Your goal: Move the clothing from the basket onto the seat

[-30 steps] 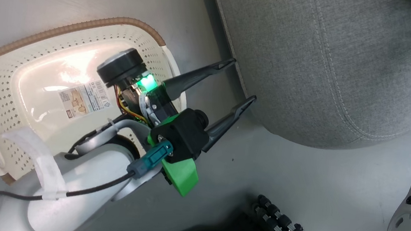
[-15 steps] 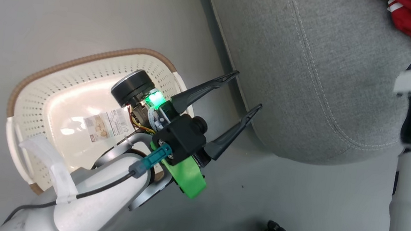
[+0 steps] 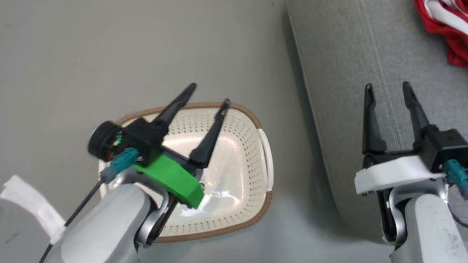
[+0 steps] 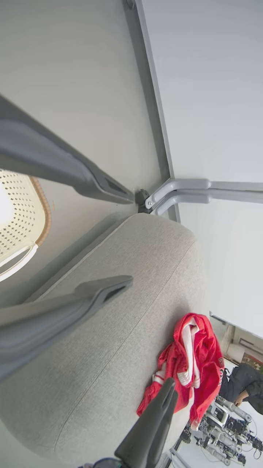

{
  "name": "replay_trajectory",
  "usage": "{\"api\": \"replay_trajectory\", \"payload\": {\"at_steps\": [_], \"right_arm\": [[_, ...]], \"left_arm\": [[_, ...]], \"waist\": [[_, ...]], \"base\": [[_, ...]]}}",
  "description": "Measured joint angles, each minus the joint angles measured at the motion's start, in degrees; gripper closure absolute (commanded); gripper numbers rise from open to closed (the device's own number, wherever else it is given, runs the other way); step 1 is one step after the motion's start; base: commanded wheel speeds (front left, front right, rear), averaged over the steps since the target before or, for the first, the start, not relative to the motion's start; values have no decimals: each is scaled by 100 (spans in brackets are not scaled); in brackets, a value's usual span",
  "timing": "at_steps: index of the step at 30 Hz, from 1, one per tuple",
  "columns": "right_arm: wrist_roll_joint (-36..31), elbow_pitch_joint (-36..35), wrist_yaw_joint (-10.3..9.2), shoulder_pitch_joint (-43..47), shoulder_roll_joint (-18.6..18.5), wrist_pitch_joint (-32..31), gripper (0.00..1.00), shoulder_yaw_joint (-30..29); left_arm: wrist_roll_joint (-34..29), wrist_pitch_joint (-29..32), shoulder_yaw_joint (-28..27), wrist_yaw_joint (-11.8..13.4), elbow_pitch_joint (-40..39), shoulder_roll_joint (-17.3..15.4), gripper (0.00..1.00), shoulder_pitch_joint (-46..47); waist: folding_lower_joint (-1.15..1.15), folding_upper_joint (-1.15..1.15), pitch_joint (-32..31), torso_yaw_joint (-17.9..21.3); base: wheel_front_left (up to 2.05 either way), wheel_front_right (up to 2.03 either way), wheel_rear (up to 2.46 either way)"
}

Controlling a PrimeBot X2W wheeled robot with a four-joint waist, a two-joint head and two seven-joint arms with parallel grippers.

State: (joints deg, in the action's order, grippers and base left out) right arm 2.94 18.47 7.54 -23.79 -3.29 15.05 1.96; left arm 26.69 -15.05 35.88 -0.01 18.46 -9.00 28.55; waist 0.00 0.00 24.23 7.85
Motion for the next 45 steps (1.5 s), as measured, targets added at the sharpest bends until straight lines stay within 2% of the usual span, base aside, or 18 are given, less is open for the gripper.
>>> {"api": "replay_trajectory", "payload": {"at_steps": [10, 17, 20, 25, 34, 45], "right_arm": [[-54, -390, -1, 758, -78, 1, 0, 508], [69, -892, 0, 1461, -60, 1, 0, 621], [59, -1117, 0, 1798, -65, 1, 0, 613], [46, -1348, 0, 2347, -55, 1, 0, 592], [70, -1527, -1, 3105, -4, 1, 0, 460], [41, -1570, 0, 3242, 27, 1, 0, 361]], "left_arm": [[-657, -1, -2068, -52, -620, 380, 0, -1493], [-1238, -9, -2903, -337, -1290, 510, 0, -2554], [-1413, -9, -3169, -361, -1630, 564, 0, -2994], [-1608, -9, -3416, -397, -1858, 597, 0, -3625], [-1967, -9, -3327, -314, -2174, 609, 0, -4339], [-1968, -9, -3221, -253, -2152, 610, 0, -4411]], "waist": [[0, 0, -989, -549], [0, 0, -1737, -726], [0, 0, -2018, -754], [0, 0, -2387, -763], [0, 0, -2792, -747], [0, 0, -2876, -703]], "base": [[0, 0, 0], [0, 0, 0], [0, 0, 0], [0, 0, 0], [0, 0, 0], [0, 0, 0]]}}
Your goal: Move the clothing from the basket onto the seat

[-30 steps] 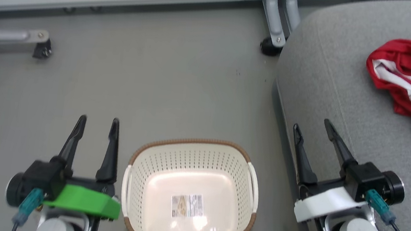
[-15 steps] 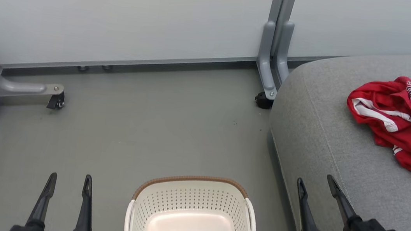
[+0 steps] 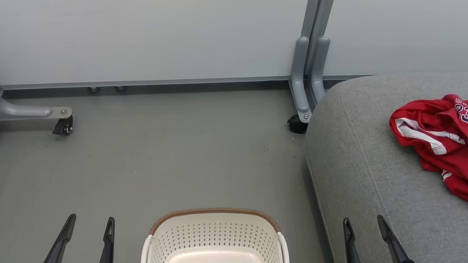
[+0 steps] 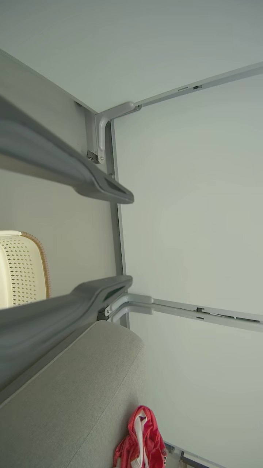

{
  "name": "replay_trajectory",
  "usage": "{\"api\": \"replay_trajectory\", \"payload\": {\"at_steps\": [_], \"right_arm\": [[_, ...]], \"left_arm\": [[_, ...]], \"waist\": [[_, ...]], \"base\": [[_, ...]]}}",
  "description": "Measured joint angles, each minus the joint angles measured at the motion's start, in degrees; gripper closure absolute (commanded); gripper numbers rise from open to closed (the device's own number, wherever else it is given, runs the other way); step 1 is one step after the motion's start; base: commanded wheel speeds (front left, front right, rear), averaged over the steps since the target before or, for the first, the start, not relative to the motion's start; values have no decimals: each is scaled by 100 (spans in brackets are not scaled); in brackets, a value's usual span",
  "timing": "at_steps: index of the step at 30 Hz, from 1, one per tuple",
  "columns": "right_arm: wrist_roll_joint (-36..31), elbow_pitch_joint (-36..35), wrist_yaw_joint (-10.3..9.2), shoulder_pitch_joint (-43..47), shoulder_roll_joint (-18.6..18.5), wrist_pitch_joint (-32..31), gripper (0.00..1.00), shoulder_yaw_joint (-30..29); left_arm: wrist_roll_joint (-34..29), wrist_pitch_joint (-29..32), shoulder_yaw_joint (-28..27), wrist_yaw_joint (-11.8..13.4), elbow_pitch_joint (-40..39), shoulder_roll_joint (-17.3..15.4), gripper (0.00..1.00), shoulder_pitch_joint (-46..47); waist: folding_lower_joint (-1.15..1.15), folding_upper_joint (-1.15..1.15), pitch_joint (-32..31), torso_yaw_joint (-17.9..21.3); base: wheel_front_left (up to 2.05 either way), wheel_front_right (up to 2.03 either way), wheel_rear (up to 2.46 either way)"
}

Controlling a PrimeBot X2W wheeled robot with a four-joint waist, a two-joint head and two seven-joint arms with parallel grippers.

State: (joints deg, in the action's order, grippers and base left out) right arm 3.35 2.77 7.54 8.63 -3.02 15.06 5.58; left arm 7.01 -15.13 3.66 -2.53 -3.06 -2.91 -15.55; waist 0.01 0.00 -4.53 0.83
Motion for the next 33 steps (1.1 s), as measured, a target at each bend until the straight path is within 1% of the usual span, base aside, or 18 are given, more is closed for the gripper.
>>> {"api": "replay_trajectory", "payload": {"at_steps": [14, 15, 19, 21, 33], "right_arm": [[0, 55, 0, 3, 10, 0, 0, 4], [0, 70, 0, 5, 11, -1, 100, 5], [3, 267, 0, 79, 21, -10, 100, 25], [132, 301, 0, 103, 23, -36, 100, 29], [1648, 441, 0, -47, -46, -289, 100, -51]], "left_arm": [[30, 0, 66, -2, 126, 0, 0, 7], [30, 0, 66, -2, 142, 2, 100, 5], [33, 1, 74, -2, 354, 7, 100, -2], [147, 22, 74, -2, 385, 8, 100, -2], [1592, 290, 20, -52, 594, -35, 100, 215]], "waist": [[0, 0, -78, -56], [0, 0, -80, -57], [0, 0, -80, -57], [0, 0, -72, -58], [0, 0, -18, -59]], "base": [[0, 0, 0], [0, 0, 0], [0, 0, 0], [0, 0, 0], [0, 0, 0]]}}
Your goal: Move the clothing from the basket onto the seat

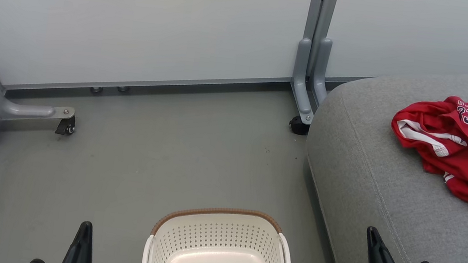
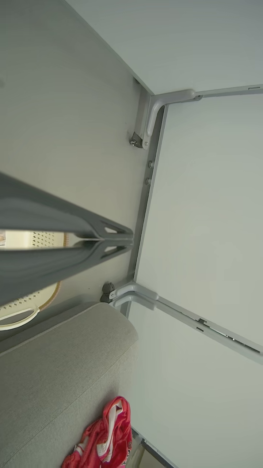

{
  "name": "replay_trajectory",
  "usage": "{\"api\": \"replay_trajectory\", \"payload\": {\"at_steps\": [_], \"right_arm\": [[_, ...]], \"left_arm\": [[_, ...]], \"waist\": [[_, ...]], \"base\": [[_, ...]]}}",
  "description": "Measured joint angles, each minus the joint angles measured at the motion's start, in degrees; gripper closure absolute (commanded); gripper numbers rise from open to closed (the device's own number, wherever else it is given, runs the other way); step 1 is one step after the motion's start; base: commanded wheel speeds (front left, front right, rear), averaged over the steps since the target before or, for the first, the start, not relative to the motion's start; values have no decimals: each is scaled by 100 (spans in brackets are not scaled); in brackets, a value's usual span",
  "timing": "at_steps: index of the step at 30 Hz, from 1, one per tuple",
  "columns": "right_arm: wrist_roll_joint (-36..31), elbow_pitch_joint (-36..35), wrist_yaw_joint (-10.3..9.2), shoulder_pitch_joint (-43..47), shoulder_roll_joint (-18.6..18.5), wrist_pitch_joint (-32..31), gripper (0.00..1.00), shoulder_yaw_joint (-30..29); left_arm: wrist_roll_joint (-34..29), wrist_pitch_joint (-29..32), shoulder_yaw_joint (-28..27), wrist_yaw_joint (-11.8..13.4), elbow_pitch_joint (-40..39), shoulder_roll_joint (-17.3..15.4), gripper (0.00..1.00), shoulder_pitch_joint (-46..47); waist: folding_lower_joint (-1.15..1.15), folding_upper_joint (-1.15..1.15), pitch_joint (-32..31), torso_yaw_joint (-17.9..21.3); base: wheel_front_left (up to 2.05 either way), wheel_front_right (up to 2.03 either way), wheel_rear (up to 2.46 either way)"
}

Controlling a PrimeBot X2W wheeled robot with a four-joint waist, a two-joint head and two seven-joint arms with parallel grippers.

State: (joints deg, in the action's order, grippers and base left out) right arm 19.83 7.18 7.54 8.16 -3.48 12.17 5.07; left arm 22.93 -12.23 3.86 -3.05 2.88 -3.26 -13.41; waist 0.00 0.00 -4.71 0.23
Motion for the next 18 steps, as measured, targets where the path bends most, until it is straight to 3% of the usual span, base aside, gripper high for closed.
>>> {"api": "replay_trajectory", "payload": {"at_steps": [18], "right_arm": [[1860, 158, 0, -323, -83, -339, 100, -138]], "left_arm": [[1782, 348, -108, -108, 311, -97, 100, 466]], "waist": [[0, 0, 78, -4]], "base": [[0, 0, 0]]}}
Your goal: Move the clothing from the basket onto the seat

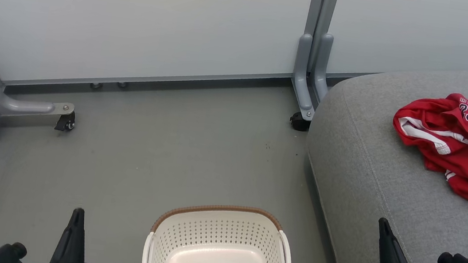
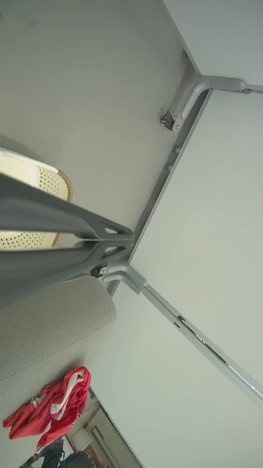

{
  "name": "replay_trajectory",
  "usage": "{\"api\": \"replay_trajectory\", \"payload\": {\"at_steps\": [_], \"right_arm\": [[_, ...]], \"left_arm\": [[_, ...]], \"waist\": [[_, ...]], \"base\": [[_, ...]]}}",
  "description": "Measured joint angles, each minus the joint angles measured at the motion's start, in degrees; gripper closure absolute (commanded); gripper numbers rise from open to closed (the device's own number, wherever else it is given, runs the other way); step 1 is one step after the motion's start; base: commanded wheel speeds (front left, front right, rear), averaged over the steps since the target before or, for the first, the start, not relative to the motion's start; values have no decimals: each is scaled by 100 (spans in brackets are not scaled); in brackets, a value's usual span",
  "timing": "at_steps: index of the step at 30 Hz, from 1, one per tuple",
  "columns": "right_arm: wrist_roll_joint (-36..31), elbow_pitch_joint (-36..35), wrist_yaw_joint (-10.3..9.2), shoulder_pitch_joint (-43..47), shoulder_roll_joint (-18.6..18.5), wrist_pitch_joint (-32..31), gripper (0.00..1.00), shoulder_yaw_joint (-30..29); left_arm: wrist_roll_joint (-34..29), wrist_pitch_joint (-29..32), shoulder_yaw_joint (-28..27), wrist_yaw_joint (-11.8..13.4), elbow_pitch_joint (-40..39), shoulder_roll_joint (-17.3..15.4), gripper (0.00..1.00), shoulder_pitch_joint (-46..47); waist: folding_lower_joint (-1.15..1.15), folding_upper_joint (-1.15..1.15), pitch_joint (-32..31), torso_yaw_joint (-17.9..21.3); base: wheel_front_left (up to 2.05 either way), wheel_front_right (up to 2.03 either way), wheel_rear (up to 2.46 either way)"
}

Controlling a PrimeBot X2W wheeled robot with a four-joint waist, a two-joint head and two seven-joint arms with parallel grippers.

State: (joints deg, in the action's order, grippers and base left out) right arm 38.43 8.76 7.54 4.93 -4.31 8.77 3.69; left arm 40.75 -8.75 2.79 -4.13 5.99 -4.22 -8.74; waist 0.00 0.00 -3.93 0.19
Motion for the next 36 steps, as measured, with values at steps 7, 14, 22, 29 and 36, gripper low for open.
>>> {"api": "replay_trajectory", "payload": {"at_steps": [7, 14, 22, 29, 36], "right_arm": [[689, 56, -1, -120, -12, -127, 100, -76], [1246, 109, -1, -225, -23, -263, 100, -135], [1852, 159, -1, -333, -32, -393, 100, -210], [2327, 204, -5, -433, -40, -501, 100, -274], [2780, 241, -5, -532, -43, -616, 100, -331]], "left_arm": [[662, 130, -64, -42, 82, -12, 100, 168], [1222, 259, -105, -78, 163, -22, 100, 300], [1775, 392, -170, -99, 236, -26, 100, 456], [2245, 501, -236, -137, 320, -32, 100, 571], [2685, 608, -280, -151, 374, -34, 100, 688]], "waist": [[0, 0, 35, -1], [0, 0, 65, -3], [0, 0, 100, -4], [0, 0, 131, -6], [0, 0, 161, -7]], "base": [[0, 0, 0], [0, 0, 0], [0, 0, 0], [0, 0, 0], [0, 0, 0]]}}
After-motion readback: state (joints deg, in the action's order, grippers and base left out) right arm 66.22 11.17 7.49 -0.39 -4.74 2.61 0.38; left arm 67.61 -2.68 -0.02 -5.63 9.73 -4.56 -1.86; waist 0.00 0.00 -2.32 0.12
